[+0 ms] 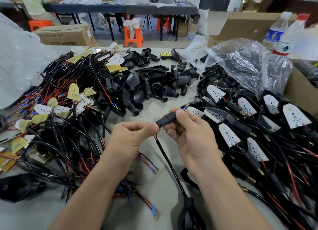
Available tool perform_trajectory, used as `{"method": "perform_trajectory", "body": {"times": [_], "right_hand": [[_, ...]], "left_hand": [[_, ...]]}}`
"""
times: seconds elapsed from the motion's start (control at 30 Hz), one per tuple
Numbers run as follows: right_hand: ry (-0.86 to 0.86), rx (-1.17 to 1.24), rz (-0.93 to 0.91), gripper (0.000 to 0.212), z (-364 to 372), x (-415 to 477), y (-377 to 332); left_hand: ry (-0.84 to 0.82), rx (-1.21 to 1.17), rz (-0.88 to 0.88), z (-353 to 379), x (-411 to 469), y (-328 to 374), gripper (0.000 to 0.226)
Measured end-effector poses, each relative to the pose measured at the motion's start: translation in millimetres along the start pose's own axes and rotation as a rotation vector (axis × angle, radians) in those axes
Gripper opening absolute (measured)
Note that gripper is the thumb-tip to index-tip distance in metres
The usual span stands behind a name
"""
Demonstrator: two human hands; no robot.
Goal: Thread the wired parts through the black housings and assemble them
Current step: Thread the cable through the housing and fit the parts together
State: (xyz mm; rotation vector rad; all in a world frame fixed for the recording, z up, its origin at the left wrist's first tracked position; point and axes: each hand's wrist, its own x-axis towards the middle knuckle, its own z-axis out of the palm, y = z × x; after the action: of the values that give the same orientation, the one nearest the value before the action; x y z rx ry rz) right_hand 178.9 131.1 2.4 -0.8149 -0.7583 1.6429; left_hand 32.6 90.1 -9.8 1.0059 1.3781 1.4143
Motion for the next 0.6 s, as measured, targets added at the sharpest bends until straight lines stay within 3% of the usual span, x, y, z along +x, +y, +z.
{"method": "perform_trajectory", "body": {"times": [0.1,0.2,0.3,0.43,0.6], "right_hand": [[-0.058,-0.026,0.055,0.033,1.9,-3.0,4.8],[-0.053,-0.045,0.063,0.037,0.0,-0.1,2.4],[0.029,-0.064,-0.002,0.033,-4.0,3.3,-2.0],[0.087,-0.125,-0.104,0.035,-1.0,0.3,4.6],[0.160,-0.077,-0.195,0.026,-5.0,11.7,-5.4]], "left_hand": [[-0.131,-0.017,0.003,6.9,-7.0,2.0,0.030],[-0.059,0.060,0.047,12.2,-10.6,1.5,0.030],[-0.055,0.010,0.004,15.1,-11.4,3.8,0.043],[-0.093,0.087,-0.030,21.7,-7.9,3.2,0.009],[-0.165,0.211,-0.083,22.4,-10.2,-0.4,0.017]]}}
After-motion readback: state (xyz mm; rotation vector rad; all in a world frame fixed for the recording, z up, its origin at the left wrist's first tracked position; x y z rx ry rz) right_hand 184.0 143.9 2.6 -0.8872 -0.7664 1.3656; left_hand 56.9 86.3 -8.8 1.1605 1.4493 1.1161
